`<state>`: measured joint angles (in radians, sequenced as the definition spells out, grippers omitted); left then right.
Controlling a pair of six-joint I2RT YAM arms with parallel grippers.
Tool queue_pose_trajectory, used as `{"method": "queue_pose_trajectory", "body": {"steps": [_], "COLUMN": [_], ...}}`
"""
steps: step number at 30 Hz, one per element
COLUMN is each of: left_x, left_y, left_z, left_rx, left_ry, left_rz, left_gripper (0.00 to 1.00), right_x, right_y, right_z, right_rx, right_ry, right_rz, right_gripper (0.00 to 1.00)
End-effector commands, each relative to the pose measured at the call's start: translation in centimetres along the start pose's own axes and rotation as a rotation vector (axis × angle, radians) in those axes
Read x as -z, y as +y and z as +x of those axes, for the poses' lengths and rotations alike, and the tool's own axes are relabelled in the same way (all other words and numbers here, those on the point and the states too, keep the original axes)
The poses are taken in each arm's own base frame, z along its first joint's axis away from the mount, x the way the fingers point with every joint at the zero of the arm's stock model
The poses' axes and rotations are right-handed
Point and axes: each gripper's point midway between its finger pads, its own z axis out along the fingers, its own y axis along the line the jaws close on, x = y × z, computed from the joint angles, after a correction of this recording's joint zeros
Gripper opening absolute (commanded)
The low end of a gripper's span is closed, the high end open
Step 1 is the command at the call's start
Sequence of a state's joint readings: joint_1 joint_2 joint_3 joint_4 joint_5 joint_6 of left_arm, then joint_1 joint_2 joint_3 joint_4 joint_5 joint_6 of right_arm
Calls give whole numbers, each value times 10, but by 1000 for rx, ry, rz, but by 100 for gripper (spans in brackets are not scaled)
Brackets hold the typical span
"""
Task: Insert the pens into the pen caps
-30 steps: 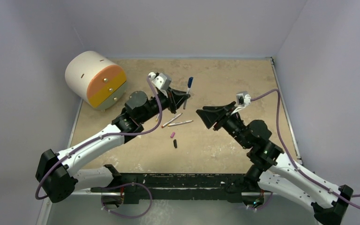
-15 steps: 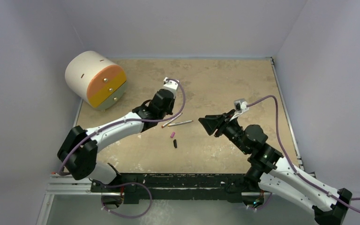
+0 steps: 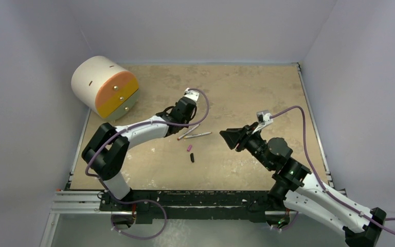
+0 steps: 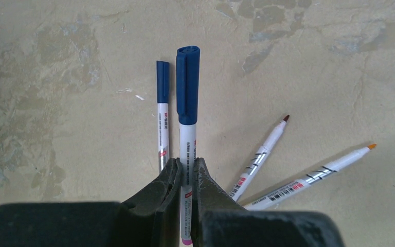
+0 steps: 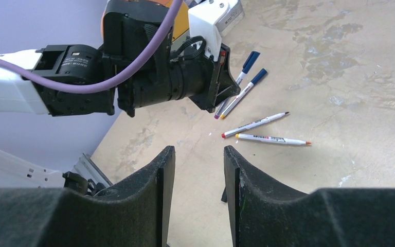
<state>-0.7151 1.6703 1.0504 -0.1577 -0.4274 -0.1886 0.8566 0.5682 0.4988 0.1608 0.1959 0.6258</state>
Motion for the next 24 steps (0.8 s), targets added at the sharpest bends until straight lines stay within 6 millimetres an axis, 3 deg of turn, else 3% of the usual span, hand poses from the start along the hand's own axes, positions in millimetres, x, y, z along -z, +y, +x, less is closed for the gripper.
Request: {"method": "queue_pose_trajectory", "body": {"steps": [1,13,22,24], "left_x": [-10,-34,-42,-42], "left_y": [4,3,4,4], "left_z": [-16,4,16,15], "left_rx": [-33,-81,-90,-88], "left_ry": [-16,55,104,104], "left_rz": [-16,-54,-74,-78], "left_gripper": [0,1,9,16], "right_x": [1,3,2,1], "right_y": [-1,-6,-9,-10], "right_z": [-11,-11,-7,-6], "right_rx": [-3,14,12,13], "right_ry": [-43,-41,-31,-30], "right_rz": [14,41,50,52], "right_gripper": [42,41,41,41]}}
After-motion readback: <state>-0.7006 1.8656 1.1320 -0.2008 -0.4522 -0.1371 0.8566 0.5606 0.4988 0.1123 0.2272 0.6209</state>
